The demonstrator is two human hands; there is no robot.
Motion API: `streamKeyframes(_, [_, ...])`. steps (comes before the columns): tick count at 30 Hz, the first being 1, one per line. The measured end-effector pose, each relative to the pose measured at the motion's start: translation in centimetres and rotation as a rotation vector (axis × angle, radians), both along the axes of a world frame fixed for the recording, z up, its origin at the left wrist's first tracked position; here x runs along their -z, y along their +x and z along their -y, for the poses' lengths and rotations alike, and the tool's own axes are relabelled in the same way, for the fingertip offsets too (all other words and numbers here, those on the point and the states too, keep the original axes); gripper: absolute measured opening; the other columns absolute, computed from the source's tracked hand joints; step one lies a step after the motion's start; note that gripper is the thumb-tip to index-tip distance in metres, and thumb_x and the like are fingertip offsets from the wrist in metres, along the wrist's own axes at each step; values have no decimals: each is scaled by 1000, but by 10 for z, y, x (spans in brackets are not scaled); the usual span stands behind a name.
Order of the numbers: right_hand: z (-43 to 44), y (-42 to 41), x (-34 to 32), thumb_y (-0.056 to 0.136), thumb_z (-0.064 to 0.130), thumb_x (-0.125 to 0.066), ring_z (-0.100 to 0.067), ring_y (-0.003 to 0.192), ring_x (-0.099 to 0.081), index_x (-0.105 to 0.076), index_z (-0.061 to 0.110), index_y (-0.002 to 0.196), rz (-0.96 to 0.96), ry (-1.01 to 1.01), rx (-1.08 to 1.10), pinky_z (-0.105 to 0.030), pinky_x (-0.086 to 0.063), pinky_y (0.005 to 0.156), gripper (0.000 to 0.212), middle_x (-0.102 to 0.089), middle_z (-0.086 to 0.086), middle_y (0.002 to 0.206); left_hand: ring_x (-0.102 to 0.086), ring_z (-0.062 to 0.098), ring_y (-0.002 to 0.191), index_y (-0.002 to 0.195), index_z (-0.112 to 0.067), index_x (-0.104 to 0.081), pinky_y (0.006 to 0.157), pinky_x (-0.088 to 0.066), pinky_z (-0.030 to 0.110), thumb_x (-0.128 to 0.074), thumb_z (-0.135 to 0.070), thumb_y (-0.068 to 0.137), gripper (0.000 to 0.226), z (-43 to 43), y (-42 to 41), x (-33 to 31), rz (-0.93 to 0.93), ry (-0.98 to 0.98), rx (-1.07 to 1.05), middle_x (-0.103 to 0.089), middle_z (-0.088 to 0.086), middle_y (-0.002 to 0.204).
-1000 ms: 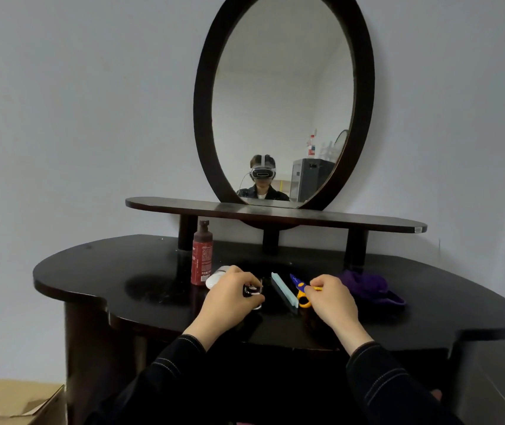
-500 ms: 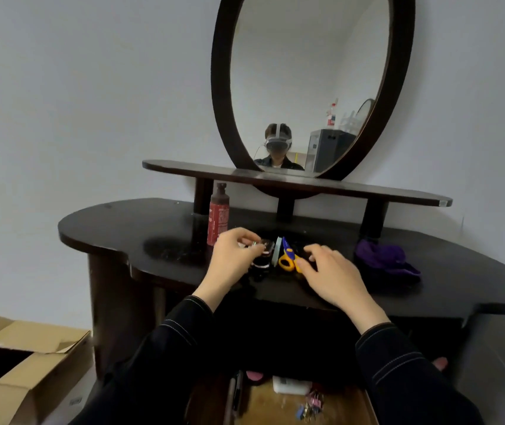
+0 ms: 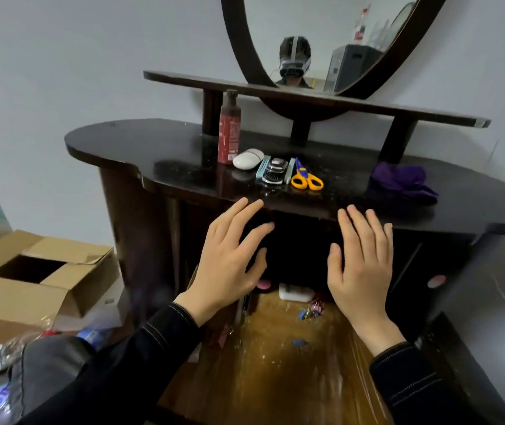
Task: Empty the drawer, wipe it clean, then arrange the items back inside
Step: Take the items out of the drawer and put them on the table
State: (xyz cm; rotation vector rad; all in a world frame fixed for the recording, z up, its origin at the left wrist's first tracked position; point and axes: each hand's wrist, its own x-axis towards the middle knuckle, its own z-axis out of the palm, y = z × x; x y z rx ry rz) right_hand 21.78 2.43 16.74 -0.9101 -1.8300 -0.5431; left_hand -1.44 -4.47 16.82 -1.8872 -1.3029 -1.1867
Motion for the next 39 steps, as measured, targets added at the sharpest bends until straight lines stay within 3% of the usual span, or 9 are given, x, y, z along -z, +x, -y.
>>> streamKeyframes(2, [5,6,19,99,13,-49,-32,149,-31,-49,8,146,-9,6,-101,-48,-24,122,47,-38,-11,158,-51,25,122,118,-10,-65,95,-47,35,-57,-11,91,28,8,-7,24,54,-42,54,-54,5,134])
streamKeyframes(5, [15,7,59,97,13,-49,-25,135,-46,-60,10,134,54,-97,-221,-35,-39,111,38,-48,-7,147,-54,18,93,105,-17,-64,71,-49,31,-52,-16,90,20,15,-21,59,35,-405,21,-60,-6,103])
streamKeyframes(7, [17,-1,83,97,19,-48,-19,121,-53,-61,15,125,217,-289,-229,-26,-50,91,32,-51,2,135,-59,19,91,103,-21,-66,72,-45,23,-50,-19,88,21,14,-28,77,81,-696,-52,-61,-6,99])
streamKeyframes(11, [10,-25,127,101,27,-49,4,87,-50,-63,28,112,370,-732,-195,-8,-38,60,18,-50,16,118,-63,26,92,111,-18,-61,73,-51,33,-52,-16,90,22,10,-33,106,100,-1086,-239,-55,1,114])
streamKeyframes(13, [7,-32,145,102,29,-49,5,72,-49,-63,32,107,375,-917,-182,-13,-42,58,15,-52,20,113,-60,30,98,119,-15,-56,74,-50,39,-54,-19,93,27,10,-26,122,10,-1171,-341,-50,6,120])
streamKeyframes(17, [4,-31,163,102,32,-51,3,83,-57,-62,39,96,389,-1132,-206,-18,-50,65,15,-52,24,104,-53,37,119,142,-17,-43,94,-48,43,-54,-23,97,47,10,-12,150,-64,-1353,-445,-41,13,139])
streamKeyframes(27, [2,-29,169,101,35,-52,4,65,-58,-65,42,98,318,-1275,-234,-16,-46,57,15,-61,23,102,-60,31,105,140,-18,-45,86,-55,39,-59,-20,95,47,0,-13,164,44,-1349,-274,-42,6,132])
streamKeyframes(35, [5,-36,176,101,32,-54,2,87,-63,-60,41,105,188,-1377,-286,-23,-57,75,12,-63,20,100,-61,26,105,140,-18,-42,86,-56,34,-65,-9,90,56,1,-18,167,146,-1406,-251,-53,8,125])
streamKeyframes(39, [11,-56,175,101,32,-56,-2,66,-65,-58,39,100,-5,-1469,-325,-15,-49,56,7,-69,8,89,-63,23,95,134,-15,-43,75,-58,33,-64,-7,88,51,0,-17,164,179,-1399,-271,-60,7,113])
